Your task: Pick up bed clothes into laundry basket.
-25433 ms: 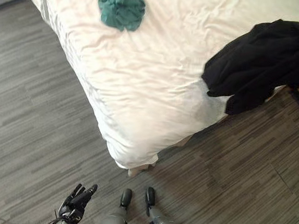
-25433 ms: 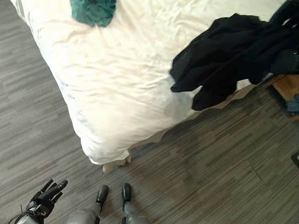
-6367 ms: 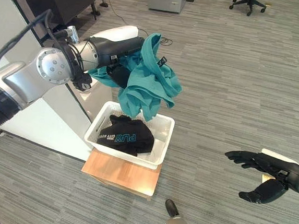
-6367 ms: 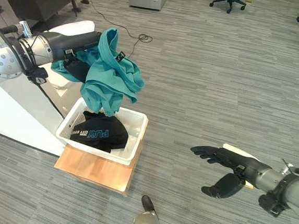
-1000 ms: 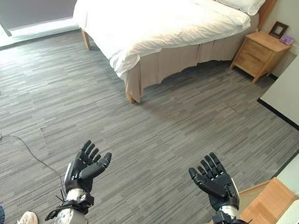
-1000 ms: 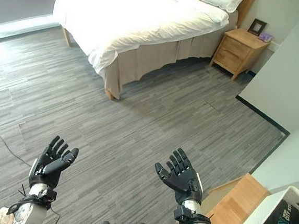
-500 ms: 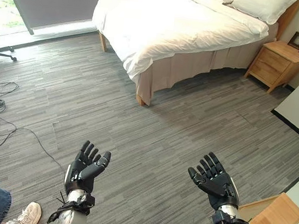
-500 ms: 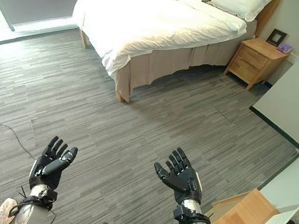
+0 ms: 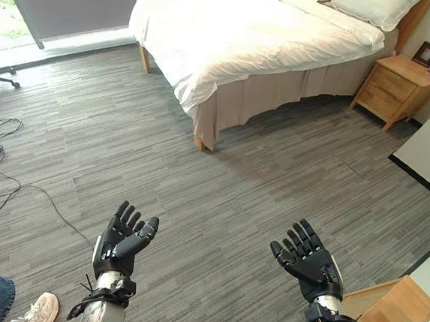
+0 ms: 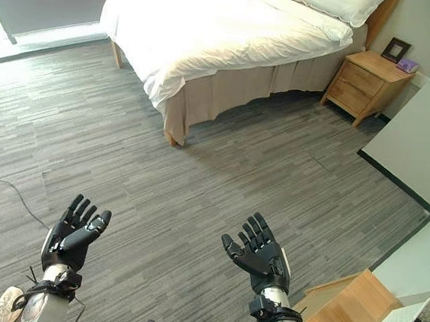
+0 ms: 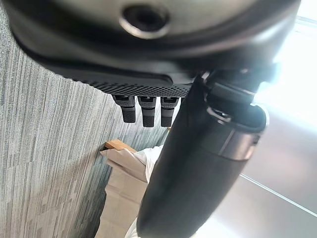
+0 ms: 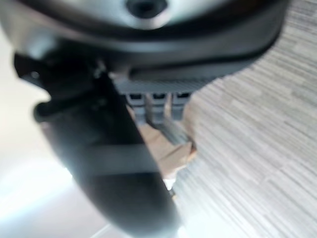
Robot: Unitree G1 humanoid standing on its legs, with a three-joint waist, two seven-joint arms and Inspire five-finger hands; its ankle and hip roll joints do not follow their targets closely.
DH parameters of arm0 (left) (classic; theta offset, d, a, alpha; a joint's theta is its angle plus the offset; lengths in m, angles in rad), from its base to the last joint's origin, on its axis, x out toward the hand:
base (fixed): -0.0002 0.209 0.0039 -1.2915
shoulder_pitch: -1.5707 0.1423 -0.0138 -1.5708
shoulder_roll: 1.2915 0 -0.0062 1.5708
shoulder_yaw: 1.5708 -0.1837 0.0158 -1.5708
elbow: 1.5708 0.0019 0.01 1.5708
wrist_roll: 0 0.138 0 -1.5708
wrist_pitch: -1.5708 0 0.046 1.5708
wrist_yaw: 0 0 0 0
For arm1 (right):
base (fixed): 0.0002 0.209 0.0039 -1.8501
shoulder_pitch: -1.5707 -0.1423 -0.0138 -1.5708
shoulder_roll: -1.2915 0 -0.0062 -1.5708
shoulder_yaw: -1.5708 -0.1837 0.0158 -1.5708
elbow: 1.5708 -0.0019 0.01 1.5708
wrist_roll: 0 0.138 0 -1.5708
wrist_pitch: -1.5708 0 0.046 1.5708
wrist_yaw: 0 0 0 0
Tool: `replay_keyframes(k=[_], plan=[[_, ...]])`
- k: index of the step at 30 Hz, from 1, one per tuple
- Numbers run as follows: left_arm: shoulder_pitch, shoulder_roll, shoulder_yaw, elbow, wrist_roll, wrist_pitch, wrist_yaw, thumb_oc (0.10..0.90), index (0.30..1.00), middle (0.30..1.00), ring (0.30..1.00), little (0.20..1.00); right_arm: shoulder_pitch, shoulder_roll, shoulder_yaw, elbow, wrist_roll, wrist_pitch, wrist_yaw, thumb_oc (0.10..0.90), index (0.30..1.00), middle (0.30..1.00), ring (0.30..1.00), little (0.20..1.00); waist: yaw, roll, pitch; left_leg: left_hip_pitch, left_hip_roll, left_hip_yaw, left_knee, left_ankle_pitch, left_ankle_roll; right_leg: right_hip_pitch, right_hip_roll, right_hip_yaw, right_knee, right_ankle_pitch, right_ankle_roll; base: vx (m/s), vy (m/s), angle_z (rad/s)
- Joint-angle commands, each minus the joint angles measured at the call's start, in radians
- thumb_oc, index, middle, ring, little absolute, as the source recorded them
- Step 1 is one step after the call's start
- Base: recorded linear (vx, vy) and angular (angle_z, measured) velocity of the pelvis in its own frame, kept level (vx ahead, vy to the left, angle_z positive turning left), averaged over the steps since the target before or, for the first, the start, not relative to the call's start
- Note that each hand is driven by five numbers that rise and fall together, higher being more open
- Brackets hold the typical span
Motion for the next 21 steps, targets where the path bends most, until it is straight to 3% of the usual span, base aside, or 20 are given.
replay_keyframes(k=[1,21], plan=[[-0.061,0.051,0.044,-0.126,-0.005,-0.074,-0.022,0.800,0.900,0.900,0.900,0.900,-0.051,0.008,-0.021,-0.091,0.010,-0.068,0.003,0.800,0.900,0.900,0.900,0.900,0.009,-0.021,-0.049,0.010,0.032,-0.072,0.061,-0.135,-0.010,-0.049,-0.009,0.053,0.113,-0.129,0.014,0.00,0.000,0.00],[-0.060,0.050,0.038,-0.120,-0.013,-0.074,-0.021,0.800,0.900,0.900,0.900,0.900,-0.054,0.014,-0.022,-0.079,0.015,-0.068,-0.005,0.800,0.900,0.900,0.900,0.900,0.004,-0.019,-0.054,0.027,0.044,-0.056,0.042,-0.137,-0.014,-0.037,-0.010,0.059,0.097,-0.126,0.016,0.00,0.000,-0.01]])
